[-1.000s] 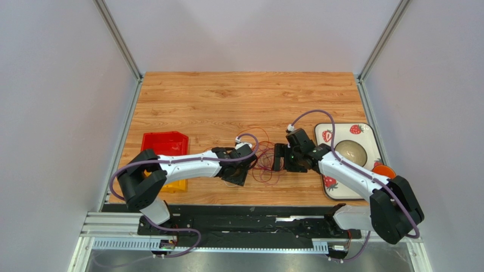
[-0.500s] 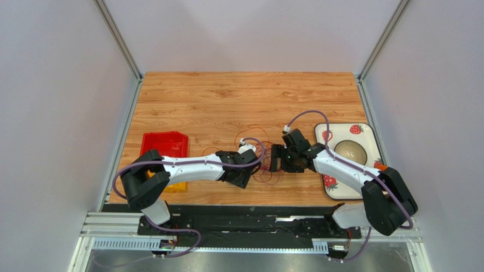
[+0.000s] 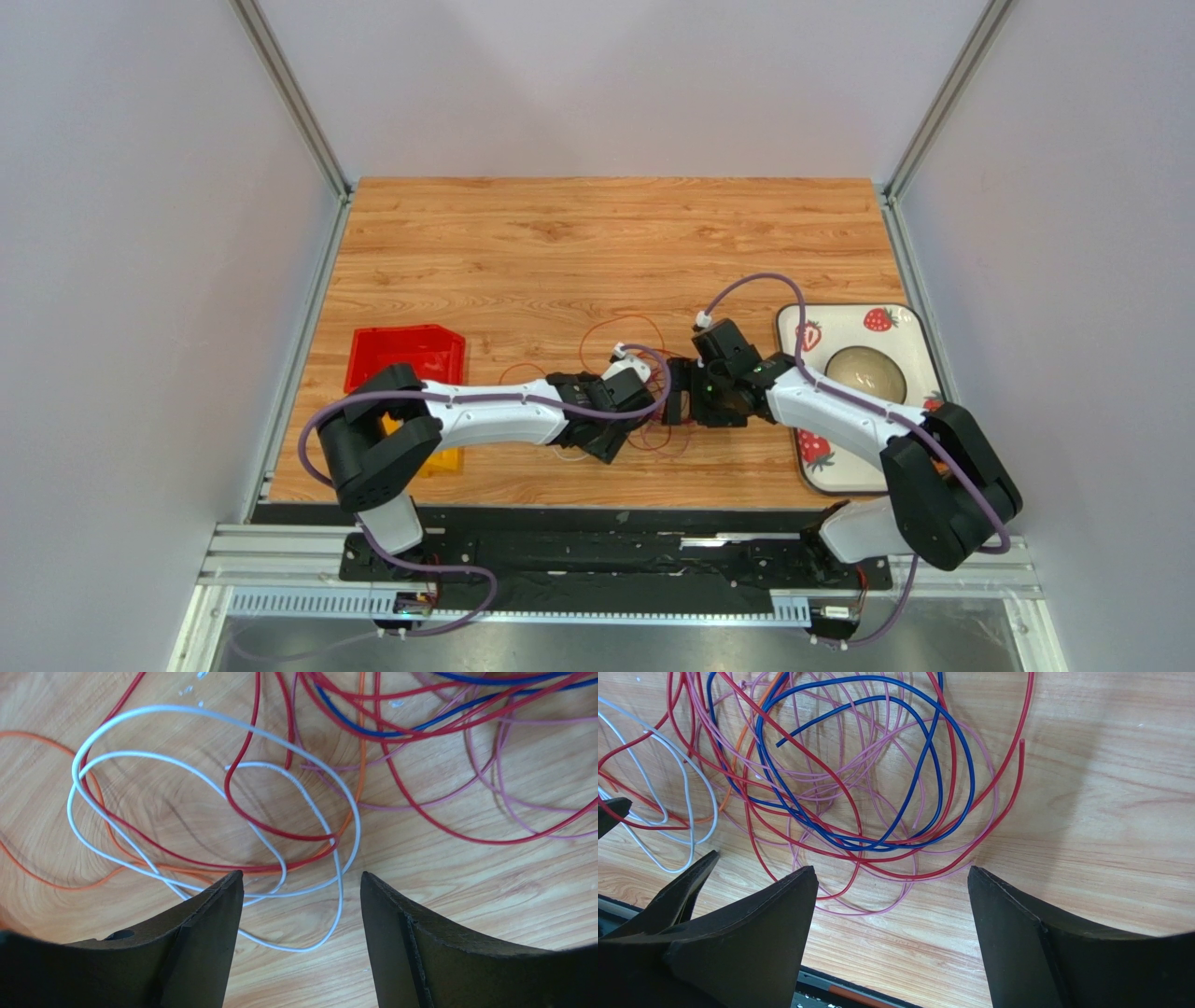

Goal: Untangle the cables

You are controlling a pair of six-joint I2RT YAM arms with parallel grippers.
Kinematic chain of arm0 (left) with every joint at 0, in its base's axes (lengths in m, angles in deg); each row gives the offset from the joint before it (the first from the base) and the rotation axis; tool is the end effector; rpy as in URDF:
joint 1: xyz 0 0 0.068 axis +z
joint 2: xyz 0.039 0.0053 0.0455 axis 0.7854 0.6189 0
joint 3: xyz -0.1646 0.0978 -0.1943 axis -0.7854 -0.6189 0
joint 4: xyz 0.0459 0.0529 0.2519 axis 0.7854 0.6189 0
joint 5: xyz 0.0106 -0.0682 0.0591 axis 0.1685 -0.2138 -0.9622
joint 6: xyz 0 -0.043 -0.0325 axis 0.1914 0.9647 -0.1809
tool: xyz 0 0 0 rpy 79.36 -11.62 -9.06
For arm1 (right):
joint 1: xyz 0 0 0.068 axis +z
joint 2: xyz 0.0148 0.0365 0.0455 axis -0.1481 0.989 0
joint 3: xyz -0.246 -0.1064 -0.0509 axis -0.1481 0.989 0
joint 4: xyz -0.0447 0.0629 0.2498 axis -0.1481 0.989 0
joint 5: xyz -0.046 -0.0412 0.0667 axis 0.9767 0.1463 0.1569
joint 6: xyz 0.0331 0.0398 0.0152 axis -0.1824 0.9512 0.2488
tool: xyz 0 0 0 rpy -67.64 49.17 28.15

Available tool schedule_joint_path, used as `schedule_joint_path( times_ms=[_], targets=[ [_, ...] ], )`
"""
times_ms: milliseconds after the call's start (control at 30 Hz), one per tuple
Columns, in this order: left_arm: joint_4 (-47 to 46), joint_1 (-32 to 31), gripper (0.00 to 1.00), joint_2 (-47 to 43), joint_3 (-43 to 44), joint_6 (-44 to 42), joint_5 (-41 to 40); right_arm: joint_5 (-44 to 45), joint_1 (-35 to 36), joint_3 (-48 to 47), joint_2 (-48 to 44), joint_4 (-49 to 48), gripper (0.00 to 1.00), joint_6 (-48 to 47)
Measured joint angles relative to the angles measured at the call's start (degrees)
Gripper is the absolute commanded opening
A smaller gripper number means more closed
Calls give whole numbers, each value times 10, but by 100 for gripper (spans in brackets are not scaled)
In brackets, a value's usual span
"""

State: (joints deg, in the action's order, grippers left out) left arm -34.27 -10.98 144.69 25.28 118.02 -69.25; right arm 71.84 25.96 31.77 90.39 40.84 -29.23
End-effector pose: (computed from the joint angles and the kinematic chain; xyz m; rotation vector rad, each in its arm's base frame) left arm 0.1566 -0.2762 0.1628 0.6986 2.5402 -0.0016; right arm 0.2040 0.1428 0.1710 -0.0925 2.7620 0.4200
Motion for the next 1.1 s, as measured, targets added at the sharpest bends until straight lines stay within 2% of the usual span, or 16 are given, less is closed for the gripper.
schedule_joint_path(
  times_ms=[133, 367, 533, 633, 833, 1000, 1100],
  targets=[
    [-12, 0, 69, 8, 7, -5, 2, 0, 0, 0, 3, -2, 83, 0],
    [-11, 0, 48, 9, 6, 6, 7, 0, 0, 0, 3, -2, 83, 0],
    [-12, 0, 45, -1, -7, 19, 7, 0, 1, 0, 3, -2, 83, 0],
    [-11, 0, 37, -10, -18, 28, 7, 0, 1, 0, 3, -2, 83, 0],
    [-23, 0, 10, -14, -27, 40, 14, 0, 2, 0, 9, -3, 83, 0],
    [-30, 0, 0, -15, -30, 39, 17, 0, 2, 0, 9, -4, 82, 0],
    [-31, 0, 0, -15, -30, 39, 22, 0, 2, 0, 9, -4, 82, 0]
  ],
)
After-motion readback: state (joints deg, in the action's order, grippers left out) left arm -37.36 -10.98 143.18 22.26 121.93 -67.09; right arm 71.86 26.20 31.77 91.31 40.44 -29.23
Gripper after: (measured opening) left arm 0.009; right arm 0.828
